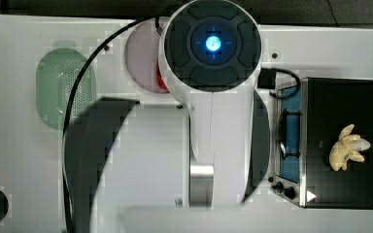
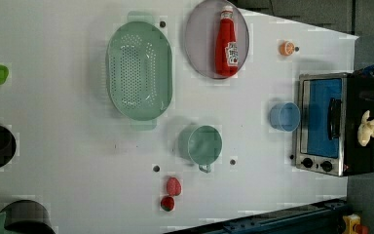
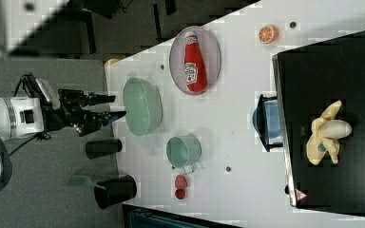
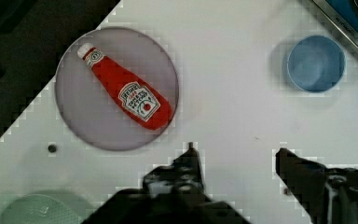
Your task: Pick banana from oven and place on table.
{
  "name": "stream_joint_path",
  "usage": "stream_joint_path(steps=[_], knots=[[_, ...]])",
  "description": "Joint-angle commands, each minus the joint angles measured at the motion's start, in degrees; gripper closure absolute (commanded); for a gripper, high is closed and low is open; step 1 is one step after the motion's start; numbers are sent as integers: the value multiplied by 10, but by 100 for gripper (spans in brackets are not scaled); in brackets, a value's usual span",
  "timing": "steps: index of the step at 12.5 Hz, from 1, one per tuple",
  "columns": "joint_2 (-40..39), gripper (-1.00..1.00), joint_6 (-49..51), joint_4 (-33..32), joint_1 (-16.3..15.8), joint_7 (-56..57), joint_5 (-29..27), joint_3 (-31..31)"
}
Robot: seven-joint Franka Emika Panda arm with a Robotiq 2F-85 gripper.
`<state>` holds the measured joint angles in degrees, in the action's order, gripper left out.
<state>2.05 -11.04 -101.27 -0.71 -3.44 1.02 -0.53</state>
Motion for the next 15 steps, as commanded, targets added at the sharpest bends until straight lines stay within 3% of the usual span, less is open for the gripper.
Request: stream_joint_path(steps=[1, 3, 8, 12, 15], knots=[[309, -59, 143, -163, 27, 27, 14, -7], [308, -99, 143, -163, 28, 27, 14, -8], [282, -100, 104, -163, 46, 28, 32, -60], [214, -100, 29, -162, 60, 55, 34, -170], [143, -100, -53, -160, 60, 146, 34, -250]])
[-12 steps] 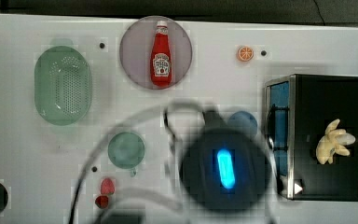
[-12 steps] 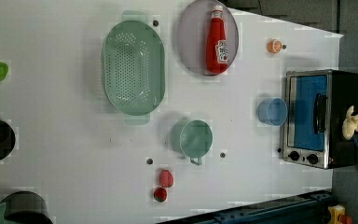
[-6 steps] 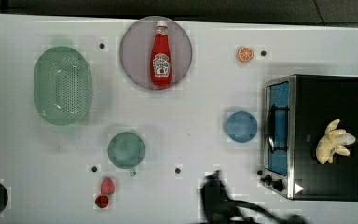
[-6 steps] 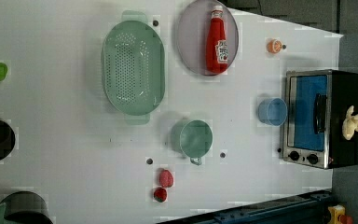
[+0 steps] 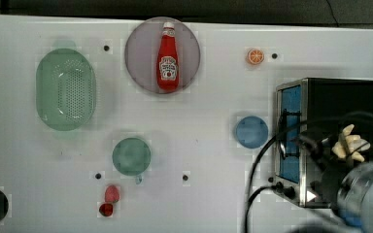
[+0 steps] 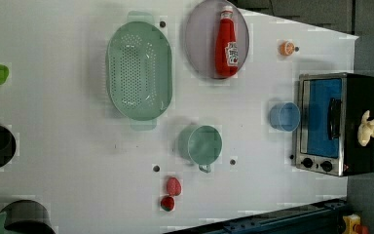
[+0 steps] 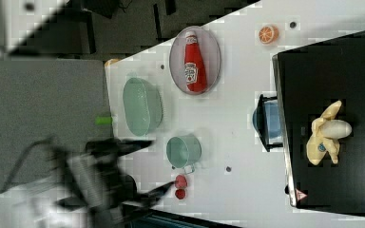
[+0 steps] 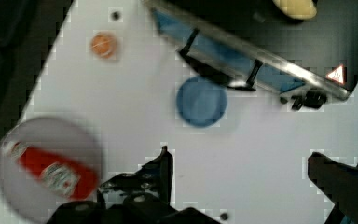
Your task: Pick banana from oven and place on table.
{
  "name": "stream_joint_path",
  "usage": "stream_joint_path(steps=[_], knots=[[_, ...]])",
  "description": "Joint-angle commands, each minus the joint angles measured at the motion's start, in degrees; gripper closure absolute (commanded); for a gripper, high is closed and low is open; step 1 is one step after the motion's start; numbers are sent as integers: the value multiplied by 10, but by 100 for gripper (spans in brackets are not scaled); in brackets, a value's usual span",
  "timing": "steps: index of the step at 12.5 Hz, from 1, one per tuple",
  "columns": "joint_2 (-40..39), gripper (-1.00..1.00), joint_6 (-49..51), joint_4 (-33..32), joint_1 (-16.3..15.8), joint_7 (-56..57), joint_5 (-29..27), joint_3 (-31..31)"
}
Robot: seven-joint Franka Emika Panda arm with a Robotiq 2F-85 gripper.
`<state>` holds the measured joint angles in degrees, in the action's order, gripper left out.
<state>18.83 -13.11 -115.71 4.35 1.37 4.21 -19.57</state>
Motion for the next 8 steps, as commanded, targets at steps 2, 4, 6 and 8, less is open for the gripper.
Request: stream_joint_path(steps=[2, 4, 6, 8], knots=[[-81, -100, -104, -14, 10, 174, 2, -100], [-141, -100, -172, -8, 10, 239, 0, -129], [-196, -100, -223, -5, 10, 276, -8, -151], [-244, -100, -257, -6, 10, 279, -30, -164]])
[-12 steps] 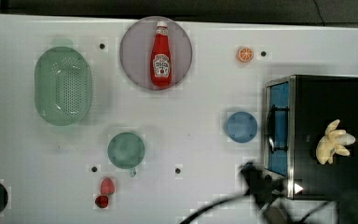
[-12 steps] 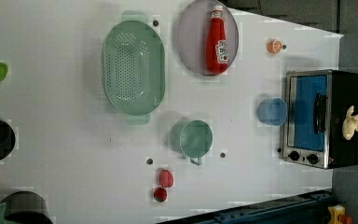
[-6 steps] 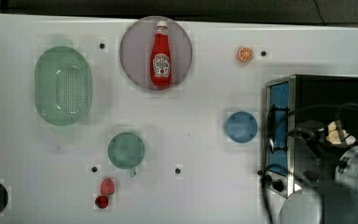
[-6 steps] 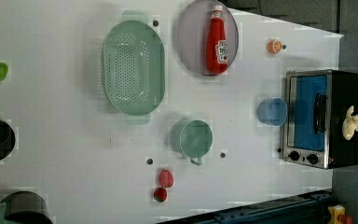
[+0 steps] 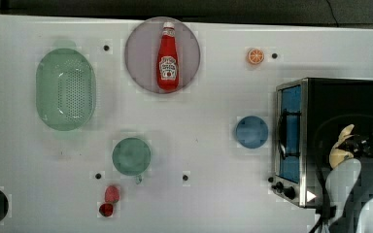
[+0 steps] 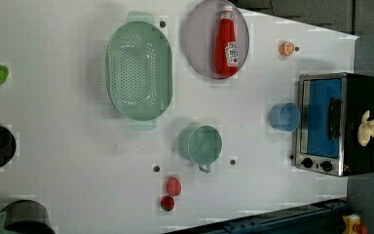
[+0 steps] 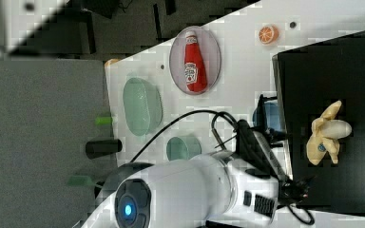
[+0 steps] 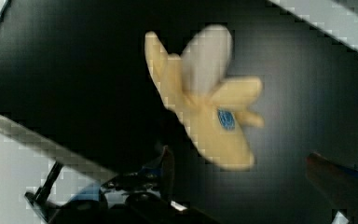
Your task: Pick banana from oven and place on table.
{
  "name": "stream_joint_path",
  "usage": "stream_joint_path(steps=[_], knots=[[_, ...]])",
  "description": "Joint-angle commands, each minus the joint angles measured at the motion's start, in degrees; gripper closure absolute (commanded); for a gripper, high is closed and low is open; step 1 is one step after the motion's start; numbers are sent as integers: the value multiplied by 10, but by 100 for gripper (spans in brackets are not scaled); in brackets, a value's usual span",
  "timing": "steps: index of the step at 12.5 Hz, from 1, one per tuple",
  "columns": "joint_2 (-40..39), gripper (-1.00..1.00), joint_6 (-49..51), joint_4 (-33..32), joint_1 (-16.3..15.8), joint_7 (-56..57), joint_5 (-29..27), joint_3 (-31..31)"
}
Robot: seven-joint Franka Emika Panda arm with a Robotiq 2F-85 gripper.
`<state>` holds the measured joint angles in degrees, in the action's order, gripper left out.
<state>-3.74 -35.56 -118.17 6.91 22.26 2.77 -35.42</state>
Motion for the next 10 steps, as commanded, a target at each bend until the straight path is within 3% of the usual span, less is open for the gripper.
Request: stream_joint_path(steps=[1, 5, 6, 10], knots=[[-40, -100, -47, 19, -15, 70, -27, -10], [-97, -100, -107, 17, -12, 70, -47, -12], [-102, -92, -107, 16, -12, 70, -48, -12], [-104, 6, -108, 16, -13, 70, -49, -10]])
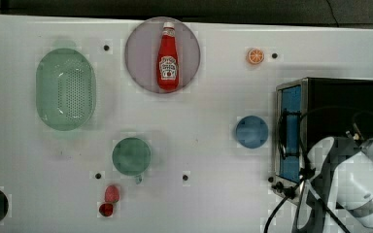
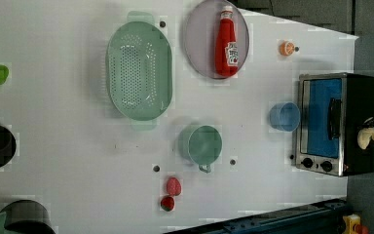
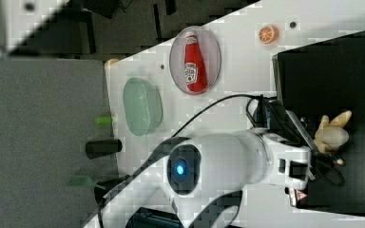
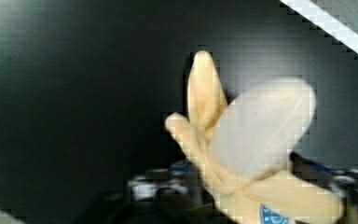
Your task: Pick banana from oven and place on table.
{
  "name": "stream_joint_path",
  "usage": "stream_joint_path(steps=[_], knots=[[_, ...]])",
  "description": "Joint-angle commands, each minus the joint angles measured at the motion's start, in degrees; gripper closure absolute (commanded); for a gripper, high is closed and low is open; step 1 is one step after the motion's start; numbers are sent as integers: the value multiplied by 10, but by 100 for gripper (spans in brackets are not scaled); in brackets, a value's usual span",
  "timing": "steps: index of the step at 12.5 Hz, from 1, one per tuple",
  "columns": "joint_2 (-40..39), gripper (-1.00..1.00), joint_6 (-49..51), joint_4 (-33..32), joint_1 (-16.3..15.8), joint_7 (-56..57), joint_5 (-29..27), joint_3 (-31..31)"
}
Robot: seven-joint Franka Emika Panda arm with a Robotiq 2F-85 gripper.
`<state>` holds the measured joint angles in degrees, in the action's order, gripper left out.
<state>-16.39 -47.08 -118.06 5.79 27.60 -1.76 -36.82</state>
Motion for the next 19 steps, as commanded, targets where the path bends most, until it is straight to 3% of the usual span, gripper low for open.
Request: stream_joint_path(steps=[1, 2, 3, 7, 10, 14, 19], knots=[[23, 28, 8, 16, -2, 16, -3, 4], [23, 49, 8, 17, -3, 16, -3, 5], [24, 54, 8, 21, -3, 16, -3, 5], [70, 54, 33, 78, -24, 16, 14, 6], [135, 54, 190, 156, -60, 12, 76, 31], [202, 54, 429, 235, -91, 4, 81, 119], [247, 54, 500, 175, -100, -267, 76, 264]])
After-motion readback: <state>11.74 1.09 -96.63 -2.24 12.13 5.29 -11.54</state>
